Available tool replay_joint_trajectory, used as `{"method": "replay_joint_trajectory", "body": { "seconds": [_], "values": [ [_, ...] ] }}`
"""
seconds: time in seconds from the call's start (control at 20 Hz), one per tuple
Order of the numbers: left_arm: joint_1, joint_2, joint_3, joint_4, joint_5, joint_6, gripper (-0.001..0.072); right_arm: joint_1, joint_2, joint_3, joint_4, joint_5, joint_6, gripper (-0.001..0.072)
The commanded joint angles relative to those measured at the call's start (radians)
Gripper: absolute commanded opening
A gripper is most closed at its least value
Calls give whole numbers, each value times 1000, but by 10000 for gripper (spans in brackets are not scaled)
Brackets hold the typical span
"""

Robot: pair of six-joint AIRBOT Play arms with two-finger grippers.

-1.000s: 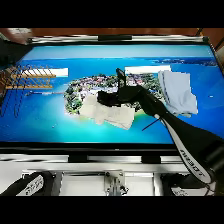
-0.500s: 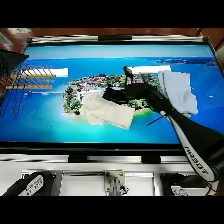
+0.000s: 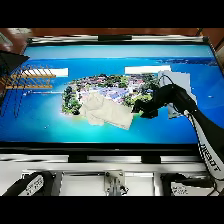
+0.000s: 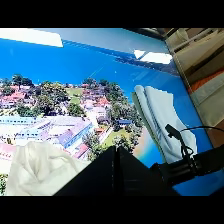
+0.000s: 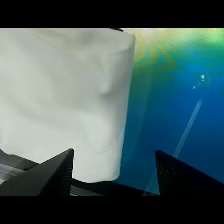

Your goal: Fold the shirts.

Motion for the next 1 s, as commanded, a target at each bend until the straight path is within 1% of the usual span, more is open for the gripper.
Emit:
{"method": "replay_joint_trajectory", "body": {
  "seconds": [0.0, 0.15, 0.2, 0.25, 0.3, 0.35, 0.45, 0.5, 0.75, 0.85, 0.95],
  "values": [
    [0, 0, 0, 0, 0, 2, 34, 37, -41, -65, 99, 70, -31, 625],
    [0, 0, 0, 0, 0, 2, 34, 109, -80, -65, 119, 121, -48, 625],
    [0, 0, 0, 0, 0, -1, 34, 127, -86, -64, 137, 153, -53, 613],
    [0, 0, 0, 0, 0, -2, 34, 132, -85, -60, 163, 179, -83, 402],
    [0, 0, 0, 0, -1, -2, 34, 132, -80, -42, 182, 190, -108, 127],
    [0, 0, 0, 0, -1, -2, 34, 122, -74, -8, 185, 188, -130, 61],
    [0, 0, 0, 0, 0, -2, 34, 88, -53, 104, 189, 175, -195, 61],
    [0, 0, 0, 0, -1, -2, 34, 61, -39, 175, 189, 169, -200, 61],
    [0, 0, 0, 0, -1, -2, 34, -85, -16, 505, 193, 149, -174, 61],
    [0, 0, 0, 0, -1, -2, 34, -138, -16, 580, 192, 171, -163, 61],
    [0, 0, 0, 0, -1, -2, 34, -187, -17, 617, 188, 225, -163, 60]
  ]
}}
